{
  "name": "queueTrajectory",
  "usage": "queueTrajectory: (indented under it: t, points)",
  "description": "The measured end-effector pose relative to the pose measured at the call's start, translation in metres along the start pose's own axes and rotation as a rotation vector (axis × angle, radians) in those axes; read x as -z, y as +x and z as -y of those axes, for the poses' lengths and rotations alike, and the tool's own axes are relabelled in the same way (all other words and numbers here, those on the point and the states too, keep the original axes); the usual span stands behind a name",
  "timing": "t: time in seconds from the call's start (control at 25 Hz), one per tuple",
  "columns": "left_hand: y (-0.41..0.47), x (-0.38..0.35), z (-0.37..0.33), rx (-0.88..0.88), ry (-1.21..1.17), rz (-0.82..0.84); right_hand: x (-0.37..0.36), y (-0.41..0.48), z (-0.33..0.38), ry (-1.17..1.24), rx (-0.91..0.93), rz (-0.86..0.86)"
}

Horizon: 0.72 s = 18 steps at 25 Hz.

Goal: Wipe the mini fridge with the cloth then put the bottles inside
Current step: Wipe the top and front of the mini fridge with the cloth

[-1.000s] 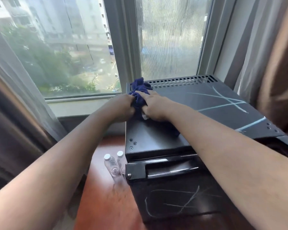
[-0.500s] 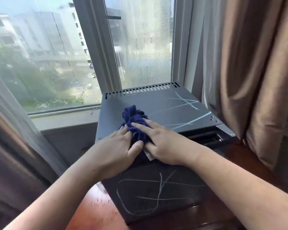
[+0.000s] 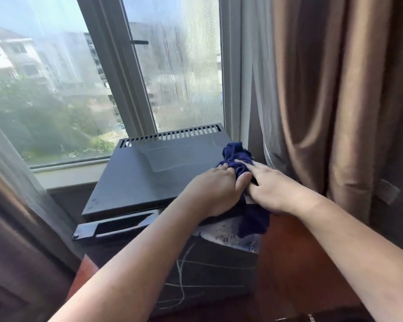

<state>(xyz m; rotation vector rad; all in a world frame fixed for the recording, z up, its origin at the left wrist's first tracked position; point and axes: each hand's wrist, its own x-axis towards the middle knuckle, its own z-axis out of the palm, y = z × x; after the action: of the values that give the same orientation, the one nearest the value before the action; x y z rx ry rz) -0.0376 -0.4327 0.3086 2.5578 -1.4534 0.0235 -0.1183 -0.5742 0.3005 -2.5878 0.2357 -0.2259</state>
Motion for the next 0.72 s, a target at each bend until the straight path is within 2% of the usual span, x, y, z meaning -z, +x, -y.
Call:
queueTrajectory:
  t: [0.2,0.36,0.52,0.72]
  points:
    - [0.006,0.003,0.030,0.007,-0.105,0.004,-0.006,0.040,0.007,-0.091,-0.018,0.073]
    - [0.038,0.013,0.058,0.007,-0.068,0.063,-0.008,0.079,0.010,-0.074,-0.058,0.085]
    - [0.082,0.021,0.085,-0.018,-0.034,0.126,-0.009,0.117,0.008,-0.086,-0.111,0.052]
    - [0.144,0.014,0.124,-0.122,0.067,0.113,-0.013,0.174,-0.008,-0.071,-0.194,-0.019]
